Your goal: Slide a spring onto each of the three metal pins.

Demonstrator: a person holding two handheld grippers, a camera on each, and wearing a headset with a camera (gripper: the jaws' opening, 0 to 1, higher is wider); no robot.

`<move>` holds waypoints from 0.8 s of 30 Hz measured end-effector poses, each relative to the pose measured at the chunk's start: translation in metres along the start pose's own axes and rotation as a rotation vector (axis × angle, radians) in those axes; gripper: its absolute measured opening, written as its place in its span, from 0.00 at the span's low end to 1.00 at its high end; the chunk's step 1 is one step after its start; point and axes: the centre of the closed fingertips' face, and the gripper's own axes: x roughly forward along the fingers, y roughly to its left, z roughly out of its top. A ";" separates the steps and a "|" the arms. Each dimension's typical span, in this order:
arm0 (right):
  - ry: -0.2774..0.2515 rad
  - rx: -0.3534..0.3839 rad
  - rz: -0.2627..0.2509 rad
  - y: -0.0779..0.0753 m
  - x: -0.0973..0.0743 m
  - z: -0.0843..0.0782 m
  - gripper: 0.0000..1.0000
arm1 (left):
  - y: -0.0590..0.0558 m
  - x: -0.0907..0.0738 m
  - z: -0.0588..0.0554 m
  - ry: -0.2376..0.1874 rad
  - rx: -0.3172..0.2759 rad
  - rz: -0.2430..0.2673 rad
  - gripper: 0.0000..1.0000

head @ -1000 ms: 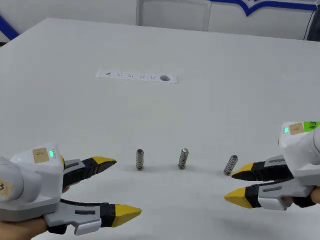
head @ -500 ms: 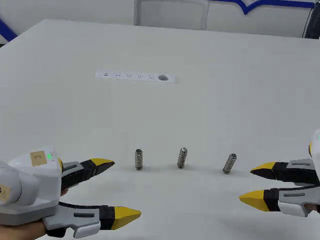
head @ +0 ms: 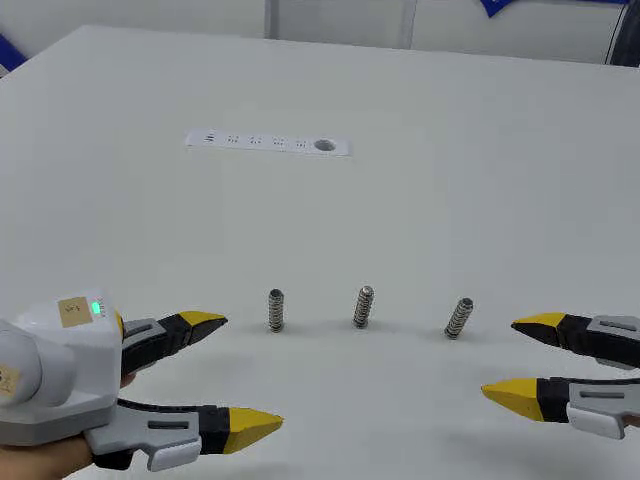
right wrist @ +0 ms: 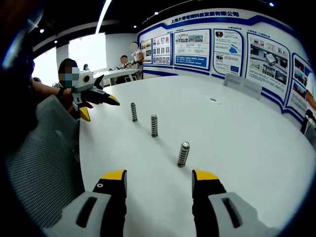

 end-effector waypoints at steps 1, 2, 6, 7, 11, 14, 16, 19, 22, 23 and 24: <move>-0.007 0.000 -0.002 0.000 0.000 0.000 0.54 | 0.000 0.000 0.000 0.000 0.000 0.001 0.76; -0.017 0.007 -0.001 -0.001 0.000 0.000 0.55 | 0.001 -0.001 -0.001 0.000 -0.002 0.002 0.76; -0.034 0.012 -0.002 0.000 -0.002 -0.001 0.57 | 0.001 -0.001 -0.001 -0.002 -0.006 0.005 0.76; -0.038 0.013 -0.002 0.000 -0.002 -0.002 0.58 | 0.001 -0.001 -0.001 -0.003 -0.006 0.005 0.76; -0.054 0.018 -0.006 -0.002 -0.002 -0.001 0.60 | 0.000 0.000 -0.001 -0.005 -0.007 0.005 0.77; -0.070 0.026 -0.016 -0.004 -0.003 0.001 0.60 | 0.000 0.001 -0.002 -0.002 -0.008 0.006 0.77; -0.072 0.029 -0.020 -0.005 -0.003 0.001 0.60 | 0.000 0.001 -0.002 -0.003 -0.009 0.007 0.77; -0.077 0.036 -0.025 -0.006 -0.003 0.002 0.61 | 0.002 0.001 -0.001 -0.006 -0.012 0.013 0.77; -0.085 0.043 -0.028 -0.006 -0.003 0.003 0.61 | 0.004 0.001 0.000 -0.011 -0.018 0.018 0.77; -0.087 0.045 -0.028 -0.006 -0.003 0.003 0.61 | 0.004 0.001 0.000 -0.013 -0.019 0.019 0.77; -0.085 0.045 -0.030 -0.006 -0.003 0.003 0.61 | 0.004 0.002 0.000 -0.013 -0.020 0.019 0.77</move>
